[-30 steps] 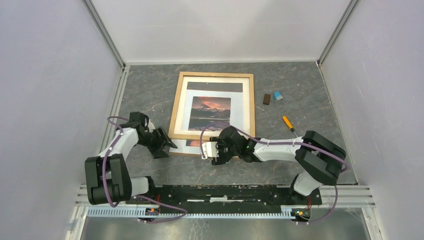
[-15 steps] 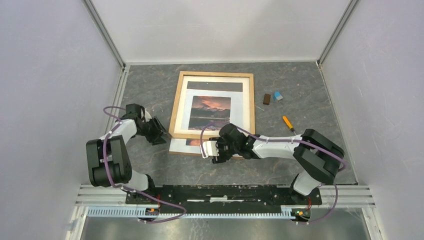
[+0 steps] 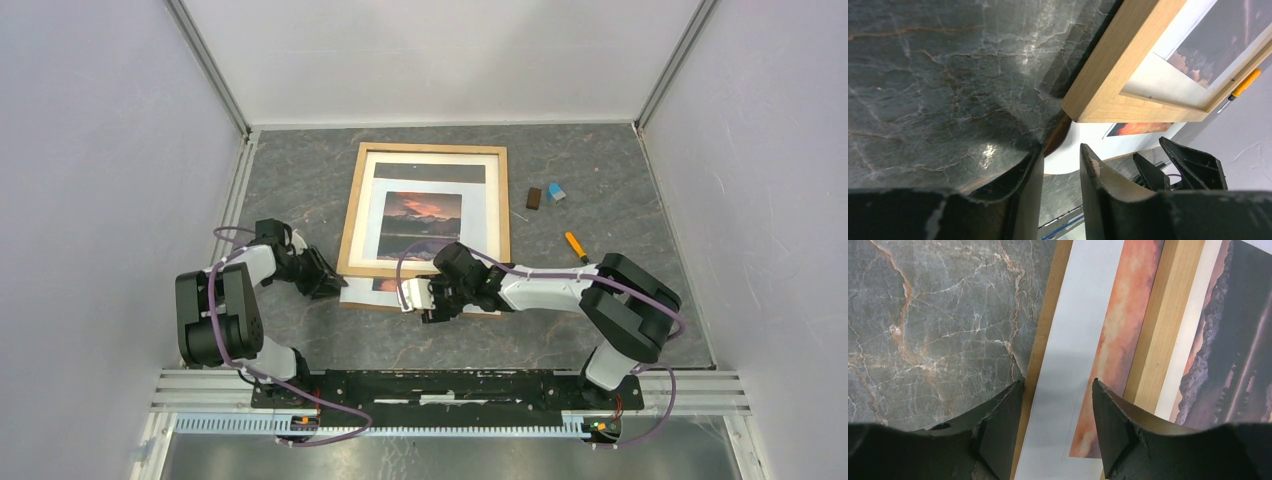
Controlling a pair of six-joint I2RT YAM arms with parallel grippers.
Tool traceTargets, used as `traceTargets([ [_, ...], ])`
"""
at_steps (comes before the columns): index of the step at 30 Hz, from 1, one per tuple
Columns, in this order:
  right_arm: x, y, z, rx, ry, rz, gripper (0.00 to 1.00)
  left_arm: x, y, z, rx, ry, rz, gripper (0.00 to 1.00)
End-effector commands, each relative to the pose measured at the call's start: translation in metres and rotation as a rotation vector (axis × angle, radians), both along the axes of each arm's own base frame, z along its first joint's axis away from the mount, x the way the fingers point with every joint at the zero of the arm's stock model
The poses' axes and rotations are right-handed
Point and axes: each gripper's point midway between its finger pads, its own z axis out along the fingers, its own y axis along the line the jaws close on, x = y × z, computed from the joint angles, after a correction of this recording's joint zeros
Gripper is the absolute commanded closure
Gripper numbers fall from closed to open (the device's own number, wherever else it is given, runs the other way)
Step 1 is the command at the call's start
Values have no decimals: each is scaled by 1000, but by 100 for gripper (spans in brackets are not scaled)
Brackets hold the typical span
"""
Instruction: Take the photo out of the frame
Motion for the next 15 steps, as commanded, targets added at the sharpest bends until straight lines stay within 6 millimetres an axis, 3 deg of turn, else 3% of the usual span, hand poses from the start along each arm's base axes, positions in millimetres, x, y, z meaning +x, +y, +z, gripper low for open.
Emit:
traceTargets([
  [1, -19, -40, -47, -202, 96, -1, 41, 6, -5, 1, -34, -60, -37, 63],
  [8, -18, -38, -47, -207, 95, 14, 42, 13, -20, 36, -131, -175, -78, 69],
  [15, -19, -36, -47, -204, 104, 19, 43, 11, -27, 29, -155, -152, -84, 65],
])
